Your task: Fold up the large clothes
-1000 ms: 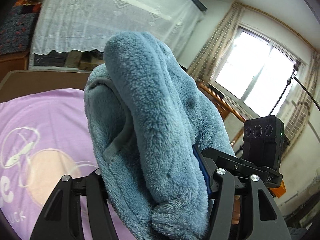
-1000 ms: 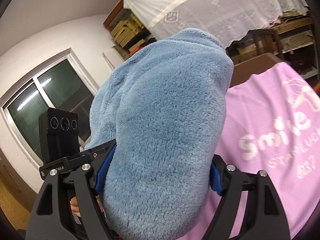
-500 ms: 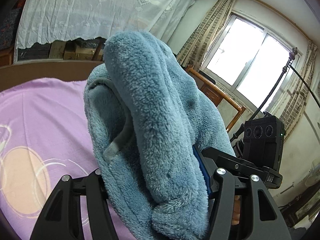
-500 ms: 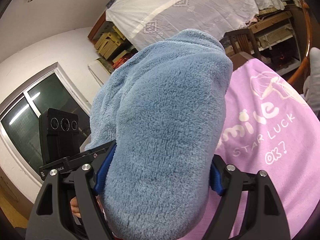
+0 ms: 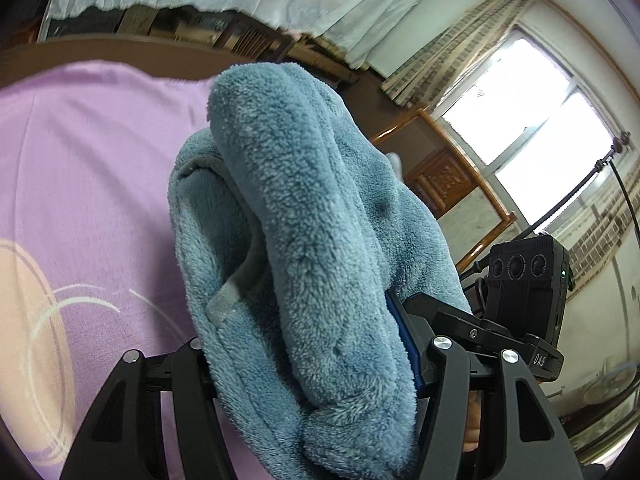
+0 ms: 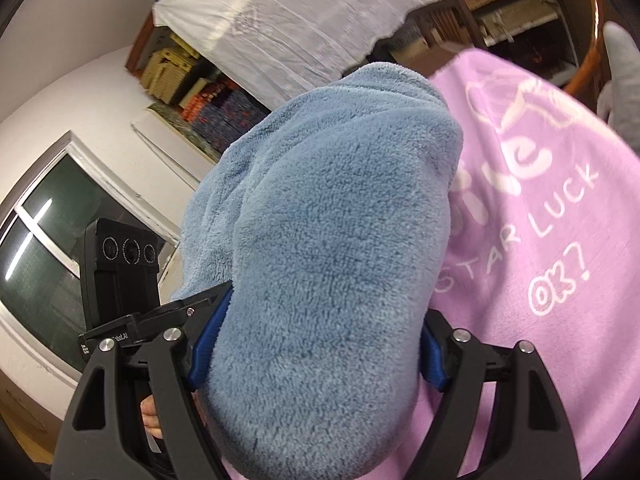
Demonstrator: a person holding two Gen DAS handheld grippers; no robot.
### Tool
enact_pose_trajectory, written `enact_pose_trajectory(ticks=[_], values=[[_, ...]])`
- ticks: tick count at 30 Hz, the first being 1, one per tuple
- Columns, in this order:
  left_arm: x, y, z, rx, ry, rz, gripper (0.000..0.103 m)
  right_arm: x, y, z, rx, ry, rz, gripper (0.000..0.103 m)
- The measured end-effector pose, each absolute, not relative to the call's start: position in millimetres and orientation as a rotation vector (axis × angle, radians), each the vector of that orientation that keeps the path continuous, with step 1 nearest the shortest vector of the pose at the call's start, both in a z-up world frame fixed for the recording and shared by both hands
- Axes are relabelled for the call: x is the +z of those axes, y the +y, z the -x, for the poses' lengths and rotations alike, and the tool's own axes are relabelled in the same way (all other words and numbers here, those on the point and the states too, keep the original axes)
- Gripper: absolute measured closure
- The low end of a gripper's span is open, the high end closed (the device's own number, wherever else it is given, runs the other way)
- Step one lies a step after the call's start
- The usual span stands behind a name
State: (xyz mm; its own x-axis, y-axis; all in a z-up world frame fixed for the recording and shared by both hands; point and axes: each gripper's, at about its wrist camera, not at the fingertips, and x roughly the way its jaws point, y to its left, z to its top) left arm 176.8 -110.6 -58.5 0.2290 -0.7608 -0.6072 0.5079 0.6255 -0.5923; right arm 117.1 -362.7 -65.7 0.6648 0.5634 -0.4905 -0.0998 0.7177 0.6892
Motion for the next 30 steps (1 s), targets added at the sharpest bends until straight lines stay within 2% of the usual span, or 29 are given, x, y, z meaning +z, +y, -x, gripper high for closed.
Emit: enact_pose_trajectory(ticks=[4,7,12,14,17,24,27,29,30], values=[[-90,-121,-196,-0.838,1.137,0.282,0.038,-97,-364,-136,0.382,0.852,-0.714,0.027],[-92,-128,-198,-0.818,1.145,0.244,0.034,-116,-366,-143,0.372,0.881,-0.728,0.026],[-91,-134,-199,-0.781,1.142,0.214,0.022,-123,-367,-147,0.388,0.876,-0.745,0.026],[-99,-129,-206,-0.781,1.177,0.256,0.016,-122,-364,-149,0.379,0.880,-0.730,0.021],[-99,-124,-210,-0.787,1.206,0.306,0.015,-119,-364,-148,0.329,0.883,-0.700,0.013],[-61,-98,-174,-0.670,1.046,0.213,0.015,-75,-358,-118,0.178,0.792,-0.533,0.013],[-39,-96,-148,-0.545,0.936,0.107,0.015,-51,-353,-98,0.103,0.703,-0.447,0.020],[-28,-103,-131,-0.486,0.877,0.027,0.015,-38,-347,-82,0.077,0.645,-0.392,0.037],[-27,-106,-127,-0.469,0.865,0.000,0.014,-34,-342,-77,0.073,0.629,-0.371,0.042]])
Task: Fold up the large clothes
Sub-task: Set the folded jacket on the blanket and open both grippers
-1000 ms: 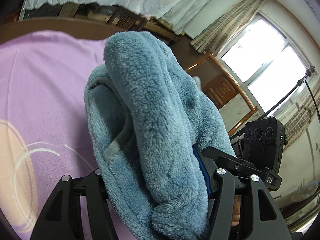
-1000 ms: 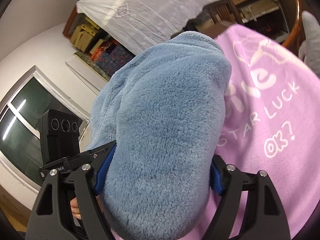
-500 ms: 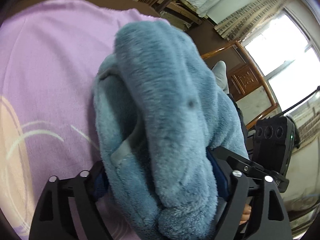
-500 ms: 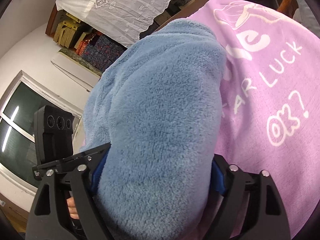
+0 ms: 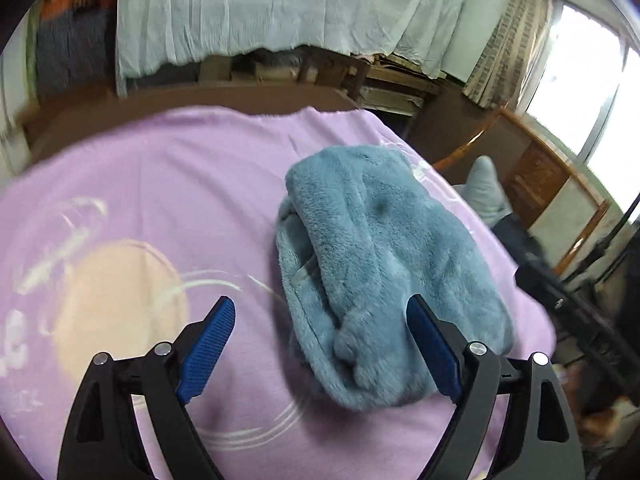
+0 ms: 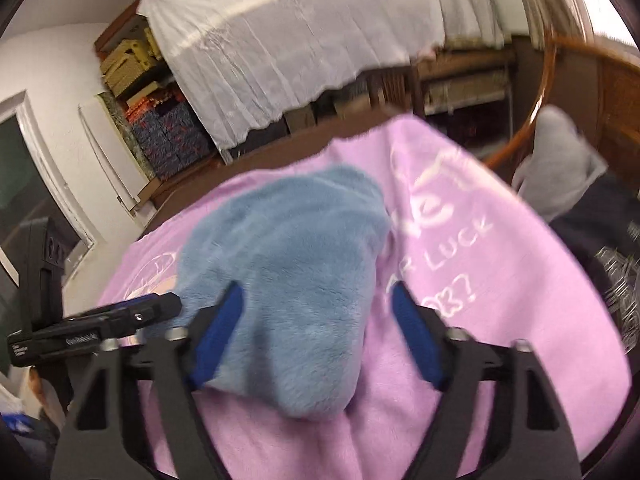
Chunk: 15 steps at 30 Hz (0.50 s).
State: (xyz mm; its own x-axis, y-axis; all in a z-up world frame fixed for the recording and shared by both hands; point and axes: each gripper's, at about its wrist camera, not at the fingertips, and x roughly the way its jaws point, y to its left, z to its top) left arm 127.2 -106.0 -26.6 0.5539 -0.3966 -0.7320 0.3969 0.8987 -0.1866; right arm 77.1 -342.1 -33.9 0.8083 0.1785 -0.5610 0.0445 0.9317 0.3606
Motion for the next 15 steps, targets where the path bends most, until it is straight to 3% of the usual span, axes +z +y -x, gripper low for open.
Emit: enact_pose_trajectory(ticks=[2,5,7,15], values=[[-31,-117,-122,-0.411,0.858,-0.072,0.014,-33,-336,-70,0.078,0.620,-0.345,0.053],[-52,-122,-123,-0.374,0.892,-0.108,0.009,-47,-324,-71,0.083,0.671,-0.317,0.058],[-65,-123,-127,-0.354,0.917,-0.098,0.004,-65,-323,-71,0.086,0.721,-0.322,0.058],[-46,-114,-101,-0.286,0.836,-0.131,0.003,-66,-324,-60,0.059,0.752,-0.347,0.053]])
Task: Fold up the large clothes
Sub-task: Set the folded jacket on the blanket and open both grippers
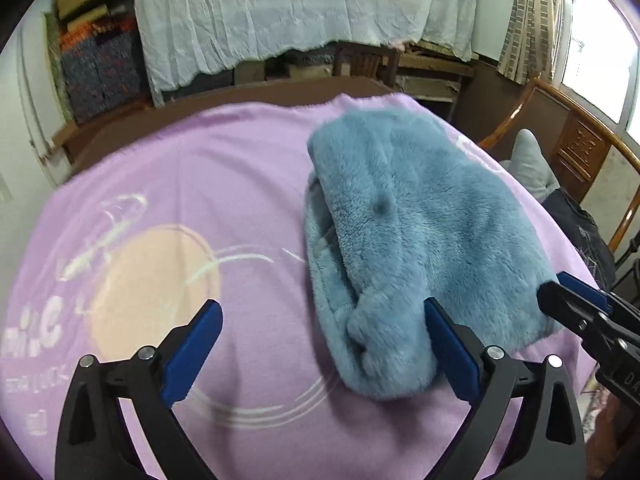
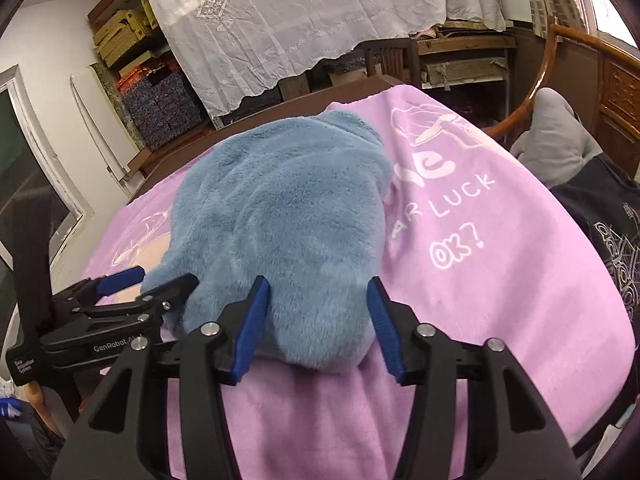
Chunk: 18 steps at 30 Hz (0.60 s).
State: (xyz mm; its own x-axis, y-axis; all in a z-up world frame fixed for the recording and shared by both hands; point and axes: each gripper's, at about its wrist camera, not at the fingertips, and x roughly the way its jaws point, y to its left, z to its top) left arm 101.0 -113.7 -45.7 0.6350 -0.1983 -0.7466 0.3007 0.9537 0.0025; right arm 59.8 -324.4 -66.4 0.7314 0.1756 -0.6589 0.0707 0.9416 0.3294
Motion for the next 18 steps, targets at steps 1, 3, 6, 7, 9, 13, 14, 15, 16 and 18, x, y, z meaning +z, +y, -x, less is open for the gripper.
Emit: enact_pose_trajectory(ticks=[1,3,6,7,9,13,14,15,16,18], values=[[-40,-113,-95,-0.271,0.812,-0.143,0.003,-63,-322,-55,0.058,0.751,-0.335,0.049],[-30,-111,-81,-0.241,0.773,-0.165,0.003,-57,-318,-45,0.046,0.740,-0.300,0.043],[-14,-109,-65,-0.223,0.727,-0.176,0.003,-42,-313,-24,0.027,0.708,-0.265,0.036],[-8,-109,-58,-0.222,0.707,-0.175,0.003,-38,-312,-20,0.027,0.698,-0.264,0.034],[6,-108,-42,-0.221,0.667,-0.177,0.003,-24,-311,-5,0.022,0.661,-0.261,0.029],[26,-107,-17,-0.221,0.604,-0.186,0.003,4,-309,26,0.014,0.574,-0.243,0.016],[30,-107,-11,-0.223,0.591,-0.186,0.003,12,-308,34,0.018,0.548,-0.242,0.013],[33,-107,-8,-0.223,0.581,-0.185,0.003,18,-308,42,0.023,0.526,-0.242,0.012],[37,-107,-3,-0.222,0.571,-0.181,0.003,24,-308,47,0.028,0.511,-0.242,0.011],[43,-106,5,-0.221,0.552,-0.172,0.003,35,-306,59,0.048,0.475,-0.236,0.009]])
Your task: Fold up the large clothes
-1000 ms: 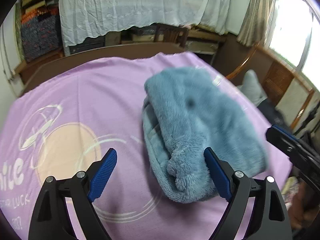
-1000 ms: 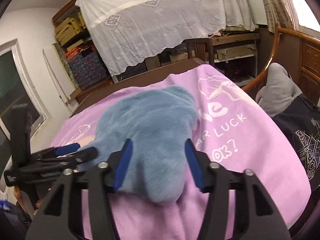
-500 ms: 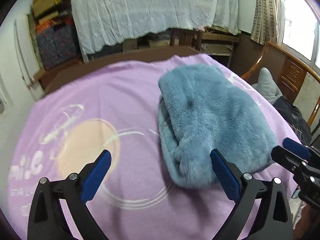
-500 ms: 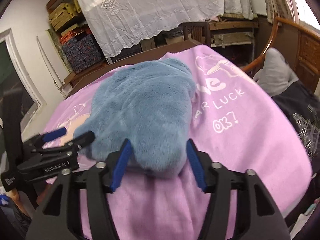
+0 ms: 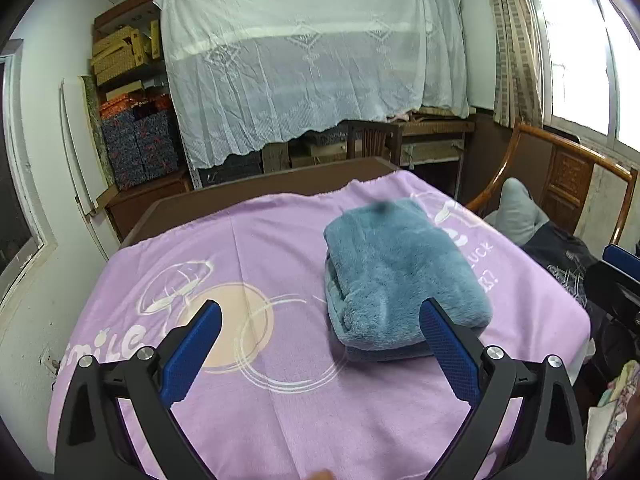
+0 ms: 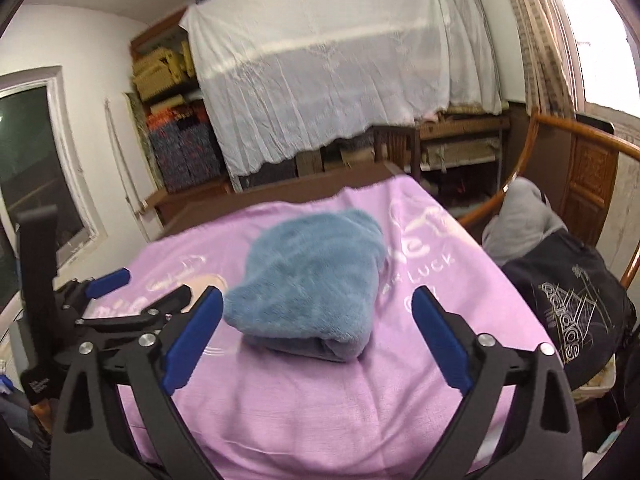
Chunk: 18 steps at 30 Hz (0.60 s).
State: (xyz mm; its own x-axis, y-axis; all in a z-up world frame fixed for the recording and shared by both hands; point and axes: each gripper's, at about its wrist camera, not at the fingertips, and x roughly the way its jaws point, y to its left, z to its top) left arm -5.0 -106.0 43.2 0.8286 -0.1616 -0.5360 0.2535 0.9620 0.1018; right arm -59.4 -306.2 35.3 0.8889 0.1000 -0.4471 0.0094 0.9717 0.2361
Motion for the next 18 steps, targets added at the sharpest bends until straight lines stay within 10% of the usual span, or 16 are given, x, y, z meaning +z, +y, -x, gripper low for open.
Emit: enact_pose_trajectory(ticks=[18], values=[[28,-97,-4,-0.198,0.591,-0.178,0.003,23,-291,32,0.073,0.564,-0.219,0.006]])
